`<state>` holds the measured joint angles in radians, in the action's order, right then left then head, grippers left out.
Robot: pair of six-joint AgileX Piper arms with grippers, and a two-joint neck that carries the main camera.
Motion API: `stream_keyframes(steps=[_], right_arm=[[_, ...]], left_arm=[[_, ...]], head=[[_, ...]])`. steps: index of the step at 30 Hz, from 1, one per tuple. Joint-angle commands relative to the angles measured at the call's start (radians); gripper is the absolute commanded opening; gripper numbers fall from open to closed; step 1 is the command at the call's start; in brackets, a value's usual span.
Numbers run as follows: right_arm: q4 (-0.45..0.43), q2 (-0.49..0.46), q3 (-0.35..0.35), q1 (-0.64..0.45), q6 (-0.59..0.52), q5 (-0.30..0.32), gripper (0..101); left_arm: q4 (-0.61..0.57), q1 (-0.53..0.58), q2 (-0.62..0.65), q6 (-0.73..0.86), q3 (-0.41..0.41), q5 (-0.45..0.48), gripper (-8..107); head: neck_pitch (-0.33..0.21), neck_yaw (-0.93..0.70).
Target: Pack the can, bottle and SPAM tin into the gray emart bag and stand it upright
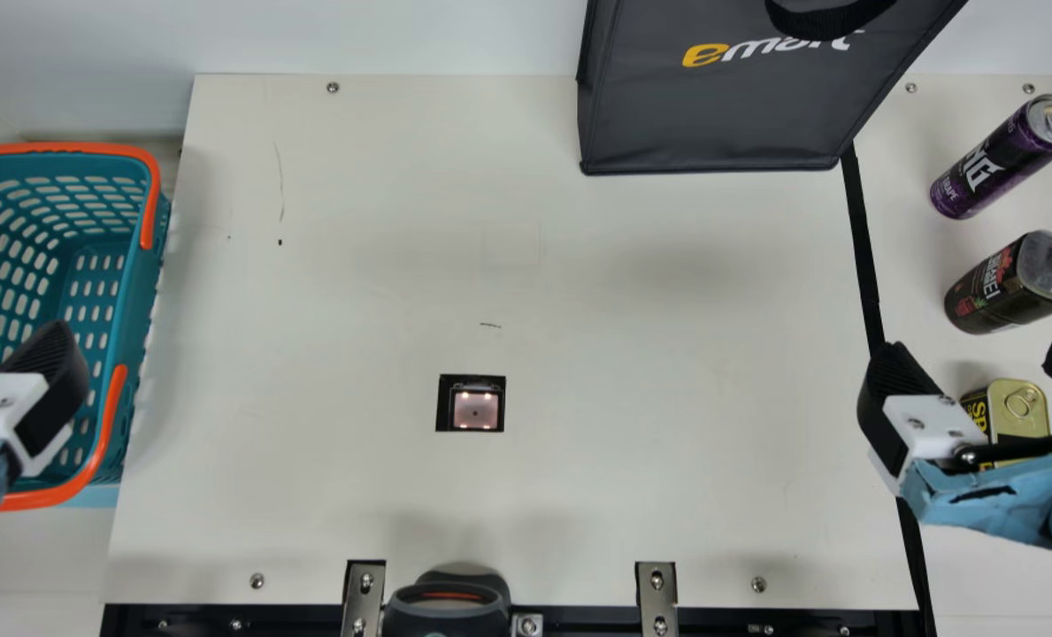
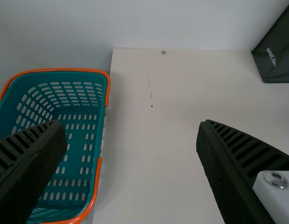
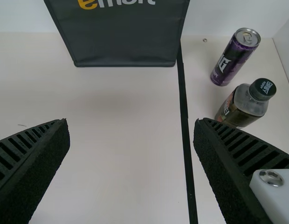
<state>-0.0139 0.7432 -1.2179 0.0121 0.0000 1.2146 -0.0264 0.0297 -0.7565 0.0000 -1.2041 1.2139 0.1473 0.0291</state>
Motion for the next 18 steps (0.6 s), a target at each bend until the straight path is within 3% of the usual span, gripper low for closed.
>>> stream_keyframes(steps=[1,2,12,18], right_arm=[[0.0,0.0,0.0,0.0,0.0,0.0,95],[0.0,0.0,0.0,0.0,0.0,0.0,95],[0.0,0.0,0.0,0.0,0.0,0.0,95],[0.0,0.0,0.0,0.0,0.0,0.0,95]], left_arm=[[0.0,0.0,0.0,0.0,0.0,0.0,90],[0.0,0.0,0.0,0.0,0.0,0.0,90],[0.0,0.0,0.0,0.0,0.0,0.0,90],[0.0,0.0,0.0,0.0,0.0,0.0,90]], head=[[-0.032,0.022],[-0.077,0.067],[-0.31,0.3],[-0.322,0.32]])
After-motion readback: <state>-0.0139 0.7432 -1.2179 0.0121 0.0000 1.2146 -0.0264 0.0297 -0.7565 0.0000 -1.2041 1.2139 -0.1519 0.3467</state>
